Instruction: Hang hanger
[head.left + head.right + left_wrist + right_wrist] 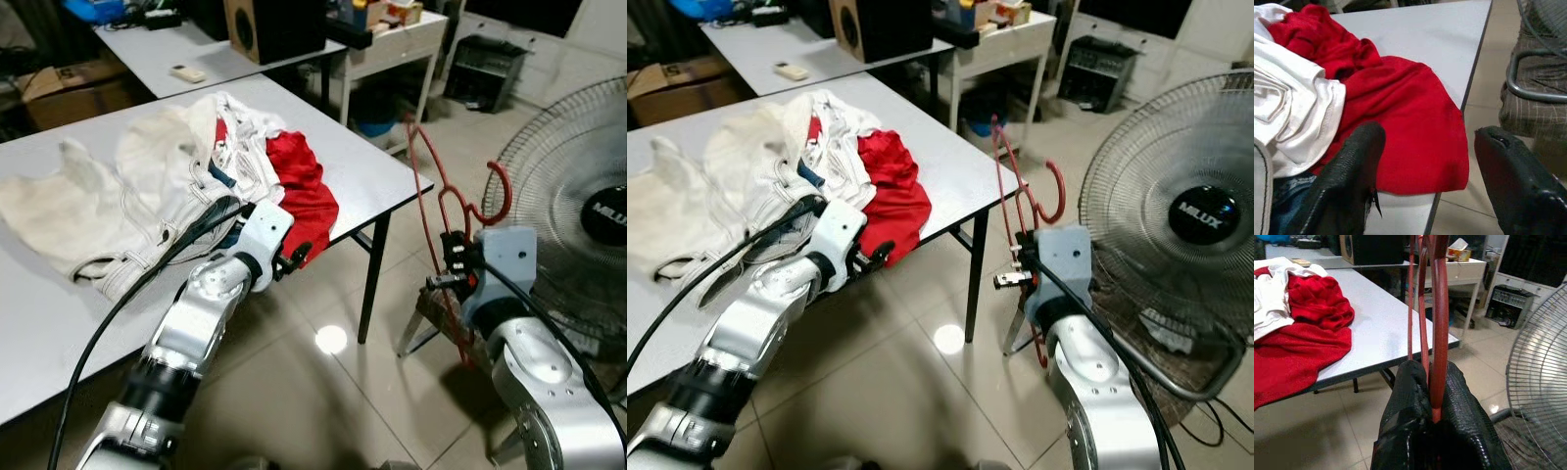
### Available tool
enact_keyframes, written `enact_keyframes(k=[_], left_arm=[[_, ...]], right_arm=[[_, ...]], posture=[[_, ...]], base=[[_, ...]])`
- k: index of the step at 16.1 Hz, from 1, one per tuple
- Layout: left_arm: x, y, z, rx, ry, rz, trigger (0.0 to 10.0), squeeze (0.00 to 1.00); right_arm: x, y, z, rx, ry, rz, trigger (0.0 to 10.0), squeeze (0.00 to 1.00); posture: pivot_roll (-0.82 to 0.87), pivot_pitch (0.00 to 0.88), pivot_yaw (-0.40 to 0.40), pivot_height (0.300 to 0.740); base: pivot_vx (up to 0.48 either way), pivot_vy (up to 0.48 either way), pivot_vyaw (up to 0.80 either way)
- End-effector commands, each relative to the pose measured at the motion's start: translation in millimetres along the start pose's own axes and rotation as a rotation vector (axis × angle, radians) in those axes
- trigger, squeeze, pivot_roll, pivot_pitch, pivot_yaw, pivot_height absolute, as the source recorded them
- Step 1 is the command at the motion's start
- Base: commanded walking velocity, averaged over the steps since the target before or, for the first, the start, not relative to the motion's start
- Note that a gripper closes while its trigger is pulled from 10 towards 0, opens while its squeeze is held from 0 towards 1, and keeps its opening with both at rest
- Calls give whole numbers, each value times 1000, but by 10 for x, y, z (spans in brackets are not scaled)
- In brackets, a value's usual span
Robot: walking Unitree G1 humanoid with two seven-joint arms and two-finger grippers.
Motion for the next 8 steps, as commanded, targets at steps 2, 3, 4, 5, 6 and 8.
enact_keyframes(k=[2,3,4,5,6,8], left_arm=[[-62,-13,-12,-14,-16,15,10000,75],[-119,-61,-11,-26,-12,35,10000,0],[-161,-109,-5,-31,-5,58,10000,0],[-177,-126,-1,-30,-3,65,10000,0],[-218,-173,21,-54,11,85,10000,0],[-267,-209,45,-65,29,92,10000,0]], right_arm=[[15,-12,-31,7,-7,8,10000,0],[18,-23,-31,10,-5,12,10000,0],[22,-33,-26,12,-2,16,10000,0],[24,-35,-25,12,-1,16,10000,0],[28,-36,-24,13,1,18,10000,0],[34,-35,-22,18,5,18,10000,0]], posture=[[-99,43,34,740],[-99,44,31,740],[-102,44,29,740],[-102,44,29,740],[-109,44,25,740],[-115,44,23,740]], base=[[0,0,0],[0,0,0],[0,0,0],[0,0,0],[0,0,0],[0,0,0]])
Point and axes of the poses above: a point about 5 cm out from each wrist's last joint towards the gripper, its own x axis pointing back from the gripper into the wrist, its own y axis along the axis of the wrist's last joint, z = x × y, the point moved 1 cm from there along -x, pointing out of the wrist towards the gripper, and after that the axes turned 14 degrees about x, right-handed, at the moved point
